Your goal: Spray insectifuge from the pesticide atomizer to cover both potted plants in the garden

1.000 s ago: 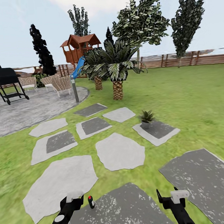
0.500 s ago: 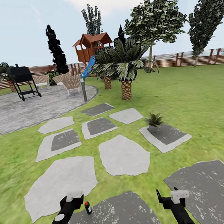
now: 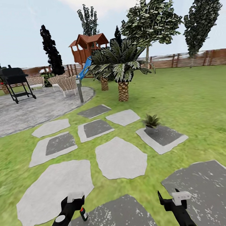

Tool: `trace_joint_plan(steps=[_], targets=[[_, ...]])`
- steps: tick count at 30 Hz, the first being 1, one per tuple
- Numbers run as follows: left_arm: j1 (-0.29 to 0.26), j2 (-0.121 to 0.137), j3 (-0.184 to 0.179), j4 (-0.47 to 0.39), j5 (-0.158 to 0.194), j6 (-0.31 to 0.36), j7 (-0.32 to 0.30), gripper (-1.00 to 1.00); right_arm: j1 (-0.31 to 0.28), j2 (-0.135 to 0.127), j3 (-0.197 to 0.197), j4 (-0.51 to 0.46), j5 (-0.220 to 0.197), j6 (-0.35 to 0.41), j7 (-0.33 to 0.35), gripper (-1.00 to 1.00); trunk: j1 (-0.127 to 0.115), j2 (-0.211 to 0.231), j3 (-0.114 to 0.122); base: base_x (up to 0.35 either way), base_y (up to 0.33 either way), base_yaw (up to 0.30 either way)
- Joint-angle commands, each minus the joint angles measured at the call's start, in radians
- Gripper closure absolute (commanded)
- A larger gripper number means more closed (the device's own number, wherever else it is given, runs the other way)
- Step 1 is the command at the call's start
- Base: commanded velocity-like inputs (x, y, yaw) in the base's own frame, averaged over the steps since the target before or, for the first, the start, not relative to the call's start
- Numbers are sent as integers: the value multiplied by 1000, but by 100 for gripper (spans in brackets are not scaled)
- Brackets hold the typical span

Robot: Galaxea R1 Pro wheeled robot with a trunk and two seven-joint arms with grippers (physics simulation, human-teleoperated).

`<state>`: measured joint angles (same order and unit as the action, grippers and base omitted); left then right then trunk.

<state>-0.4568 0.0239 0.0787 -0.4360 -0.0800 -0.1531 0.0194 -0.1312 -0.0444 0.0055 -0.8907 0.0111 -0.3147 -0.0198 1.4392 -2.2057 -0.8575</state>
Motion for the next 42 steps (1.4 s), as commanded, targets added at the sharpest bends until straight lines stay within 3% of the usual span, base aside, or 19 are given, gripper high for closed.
trace_joint_plan(steps=[1,4,10,30,42], targets=[[0,1,2,0,-9,-3,2,-100,-1,0,1,1,1,-3,-2,-100,0,0,-1,0,0,-284],[0,2,2,2,-8,-3,2,-100,-1,1,1,0,1,-3,-2,-100,0,0,-1,0,0,-236],[0,2,1,8,-9,-3,2,-100,-1,2,1,0,0,-3,-3,-100,23,-42,-20,0,0,-50],[0,2,1,10,-9,-5,2,-100,-1,3,-1,1,0,-3,-4,-100,99,-182,-112,0,0,-1],[0,3,1,10,-9,-4,2,-100,-1,3,-1,1,0,-3,-3,-100,145,-266,-151,0,0,0]])
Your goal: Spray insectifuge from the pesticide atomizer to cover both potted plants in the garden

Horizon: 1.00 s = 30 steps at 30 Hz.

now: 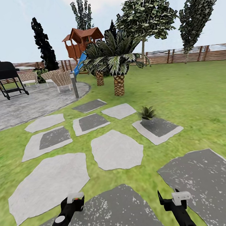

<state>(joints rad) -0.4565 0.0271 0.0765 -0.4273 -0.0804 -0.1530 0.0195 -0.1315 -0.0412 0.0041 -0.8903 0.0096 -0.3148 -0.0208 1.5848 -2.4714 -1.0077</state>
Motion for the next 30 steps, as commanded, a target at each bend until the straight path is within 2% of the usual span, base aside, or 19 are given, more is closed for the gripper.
trace_joint_plan(steps=[1,4,12,30], targets=[[-1,0,3,1,-9,-4,2,-100,0,0,1,1,1,-3,-2,-100,4,-8,-4,0,0,0],[-1,1,3,1,-9,-4,2,-100,0,0,1,1,1,-3,-2,-100,15,-29,-13,0,0,0],[-1,2,3,1,-9,-5,2,-100,0,0,1,1,1,-3,-2,-100,19,-30,-49,0,0,0],[-1,5,3,1,-9,-5,2,-100,0,0,2,1,2,-3,-2,-100,27,-35,-146,0,0,0]])
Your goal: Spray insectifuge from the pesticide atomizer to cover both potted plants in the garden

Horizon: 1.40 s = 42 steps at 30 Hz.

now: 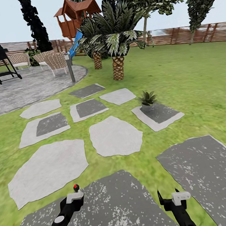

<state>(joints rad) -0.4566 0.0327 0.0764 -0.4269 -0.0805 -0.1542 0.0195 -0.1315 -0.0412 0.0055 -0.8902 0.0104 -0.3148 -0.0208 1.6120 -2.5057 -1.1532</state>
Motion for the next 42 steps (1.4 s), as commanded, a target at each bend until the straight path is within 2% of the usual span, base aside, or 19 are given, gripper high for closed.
trace_joint_plan(steps=[1,24,34,39,42], targets=[[-1,0,3,1,-9,-4,2,-100,0,0,1,0,2,-3,-2,-100,0,-1,-6,0,0,0],[-1,1,4,1,-9,-4,2,-100,0,0,1,1,2,-3,-2,-100,11,-6,-132,0,0,0],[5,2,5,-2,-9,-9,2,-100,0,1,1,1,2,-3,-2,-100,11,-6,-142,0,0,0],[10,5,6,0,-9,-83,2,-100,0,1,1,2,2,-3,-2,-100,11,-6,-142,94,139,0],[11,6,6,1,-9,-98,2,-100,0,1,1,2,2,-3,-2,-100,11,-6,-142,106,165,0]])
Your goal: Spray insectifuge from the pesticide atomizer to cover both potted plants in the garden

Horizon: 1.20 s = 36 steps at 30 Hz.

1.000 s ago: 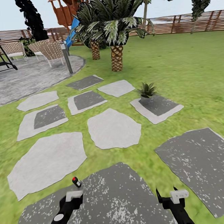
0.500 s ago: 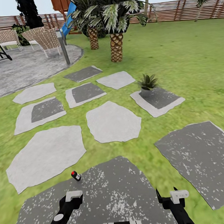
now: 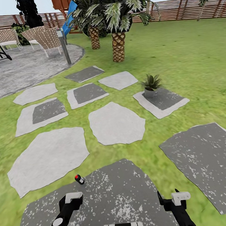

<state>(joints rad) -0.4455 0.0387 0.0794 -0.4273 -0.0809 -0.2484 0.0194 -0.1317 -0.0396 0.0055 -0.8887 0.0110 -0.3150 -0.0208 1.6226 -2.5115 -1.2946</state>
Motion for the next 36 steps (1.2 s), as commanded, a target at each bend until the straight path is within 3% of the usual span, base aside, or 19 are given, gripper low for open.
trace_joint_plan(steps=[1,36], targets=[[0,-1,3,2,-8,-6,2,-100,0,0,1,0,1,-3,-2,-100,0,0,-1,44,68,0],[-1,-5,1,0,-10,-11,-1,-100,0,0,1,-1,1,-3,-2,-100,0,0,-1,92,21,0]])
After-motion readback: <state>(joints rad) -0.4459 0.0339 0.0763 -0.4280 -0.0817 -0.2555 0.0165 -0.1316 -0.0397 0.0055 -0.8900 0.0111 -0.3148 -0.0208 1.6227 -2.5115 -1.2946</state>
